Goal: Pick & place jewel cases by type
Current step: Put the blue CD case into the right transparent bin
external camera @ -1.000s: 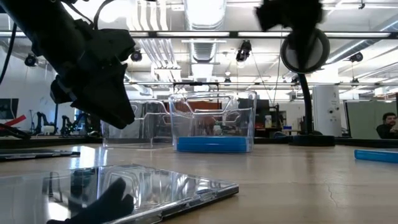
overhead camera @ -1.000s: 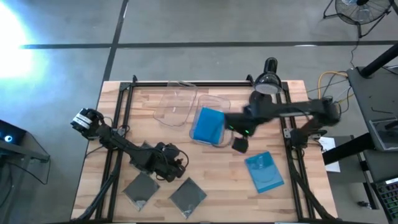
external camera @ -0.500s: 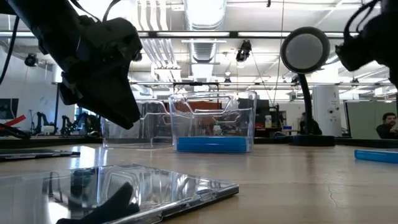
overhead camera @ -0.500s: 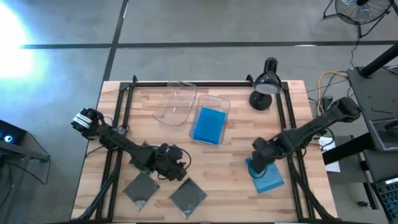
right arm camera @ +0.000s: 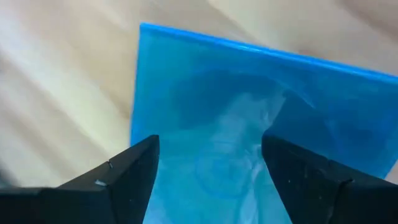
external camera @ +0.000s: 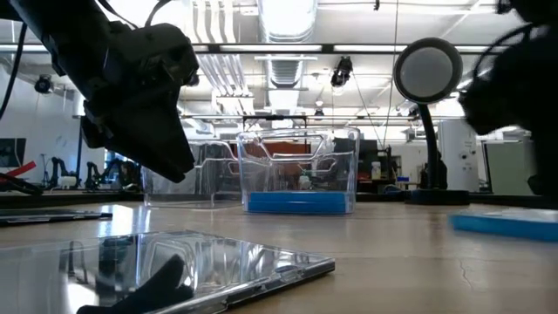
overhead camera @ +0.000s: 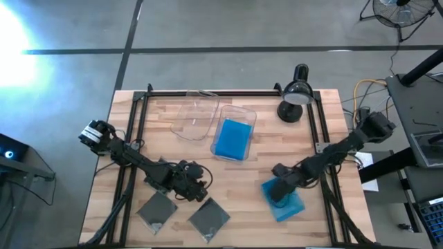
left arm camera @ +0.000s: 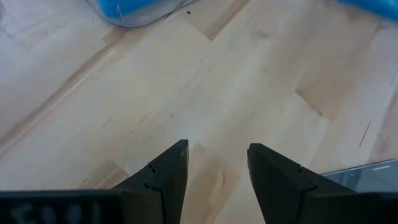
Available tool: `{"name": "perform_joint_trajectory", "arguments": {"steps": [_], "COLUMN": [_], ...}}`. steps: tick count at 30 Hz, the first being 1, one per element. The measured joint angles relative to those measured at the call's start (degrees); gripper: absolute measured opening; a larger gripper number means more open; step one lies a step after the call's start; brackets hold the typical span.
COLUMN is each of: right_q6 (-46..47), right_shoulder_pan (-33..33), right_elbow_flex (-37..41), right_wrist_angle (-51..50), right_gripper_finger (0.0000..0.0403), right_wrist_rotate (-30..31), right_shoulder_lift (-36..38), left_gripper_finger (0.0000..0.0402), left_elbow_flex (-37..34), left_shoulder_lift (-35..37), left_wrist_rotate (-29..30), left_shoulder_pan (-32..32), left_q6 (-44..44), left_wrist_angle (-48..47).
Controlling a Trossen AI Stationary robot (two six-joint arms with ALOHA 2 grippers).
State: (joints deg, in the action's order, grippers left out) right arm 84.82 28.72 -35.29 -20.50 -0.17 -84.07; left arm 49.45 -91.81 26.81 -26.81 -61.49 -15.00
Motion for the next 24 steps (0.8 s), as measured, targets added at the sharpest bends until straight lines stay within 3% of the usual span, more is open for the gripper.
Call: {"name": "perform_joint_trajectory", "arguments": {"steps": [4,9,15,19,22,24], "right_q6": [-3.25,-7.23,-5.39,1.63,3.5,2.62], "right_shoulder_pan": [-3.06,-6.99,-5.24,-2.15,-1.97,-3.12], "right_elbow_flex": [-0.33,-2.04,-4.23,-3.78,-2.44,-1.22], "right_wrist_angle": [17.26,21.18,8.42,-6.73,-8.29,-3.84], "right_gripper_finger": [0.0285,0.0285,0.0279,0.0273,0.0269,0.0267], "right_wrist_rotate": [2.64,9.42,7.73,12.32,16.46,17.09], "right_shoulder_lift": [-3.16,-2.25,3.75,4.64,4.21,3.16], "left_gripper_finger": [0.0147,0.0147,0.0147,0.0147,0.0147,0.0147], "left_elbow_flex": [-0.11,-0.11,-0.08,0.72,1.22,1.22], "left_shoulder_lift": [-0.07,-1.74,-5.34,-6.65,-6.75,-6.75], "left_wrist_rotate": [-0.05,-2.46,-4.15,-4.28,-4.26,-4.3], "left_shoulder_pan": [0.38,1.23,2.71,4.27,5.27,6.03], "left_q6": [-0.09,-0.07,3.18,3.43,5.12,6.38], "left_wrist_angle": [0.84,6.0,17.66,17.91,18.04,18.07]}}
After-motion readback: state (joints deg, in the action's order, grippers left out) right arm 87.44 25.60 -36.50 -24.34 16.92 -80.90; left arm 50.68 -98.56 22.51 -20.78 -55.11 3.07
